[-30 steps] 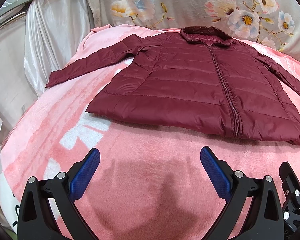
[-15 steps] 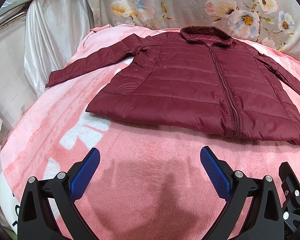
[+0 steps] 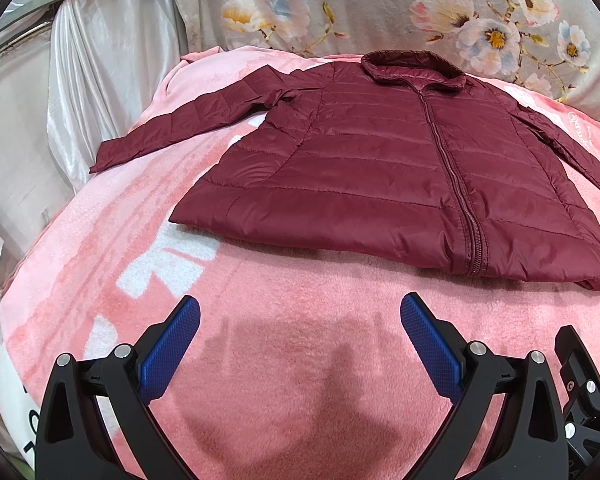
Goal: Fold large clothes
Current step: 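Grasp the jacket sleeve cuff with the right gripper and lift it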
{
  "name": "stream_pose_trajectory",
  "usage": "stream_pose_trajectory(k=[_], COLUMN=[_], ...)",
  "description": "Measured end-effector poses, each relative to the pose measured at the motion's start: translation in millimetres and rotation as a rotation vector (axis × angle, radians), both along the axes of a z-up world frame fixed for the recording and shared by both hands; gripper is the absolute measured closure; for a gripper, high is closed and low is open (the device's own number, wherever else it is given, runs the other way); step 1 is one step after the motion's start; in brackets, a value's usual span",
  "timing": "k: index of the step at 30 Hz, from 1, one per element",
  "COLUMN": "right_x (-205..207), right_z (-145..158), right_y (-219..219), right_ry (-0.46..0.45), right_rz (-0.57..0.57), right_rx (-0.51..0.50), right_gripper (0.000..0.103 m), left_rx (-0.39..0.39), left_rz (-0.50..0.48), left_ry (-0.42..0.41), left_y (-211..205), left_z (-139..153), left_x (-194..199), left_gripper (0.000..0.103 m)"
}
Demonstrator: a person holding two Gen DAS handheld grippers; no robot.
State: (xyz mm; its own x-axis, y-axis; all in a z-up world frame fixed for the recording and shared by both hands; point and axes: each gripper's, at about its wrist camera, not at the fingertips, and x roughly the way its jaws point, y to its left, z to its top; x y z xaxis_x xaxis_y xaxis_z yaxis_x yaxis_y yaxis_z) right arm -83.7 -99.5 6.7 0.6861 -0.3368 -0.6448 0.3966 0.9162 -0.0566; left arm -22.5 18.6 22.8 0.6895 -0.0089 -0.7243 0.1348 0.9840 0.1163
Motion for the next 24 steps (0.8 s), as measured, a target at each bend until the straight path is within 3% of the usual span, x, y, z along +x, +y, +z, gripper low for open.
stream_pose_trajectory(k=[12, 18, 24], right_x=[8, 9, 2], right_z=[0, 14, 19], right_y=[-31, -110, -240], right_ry=[0.022, -0.02, -0.119], right_rz=[-0.026, -0.121, -0.312], right_rx=[0.053, 0.133, 0.306], right_gripper=[0.005, 0.005, 0.005], left_rx=[0.0, 0.01, -0.017], left_rz=[-0.008, -0.015, 0.001], left_ry=[-0.002, -0.038, -0.072], left_y=[-6, -7, -2], left_z=[-5, 8, 26], left_x=[6, 31, 73], left_gripper=[0.005, 0.005, 0.005])
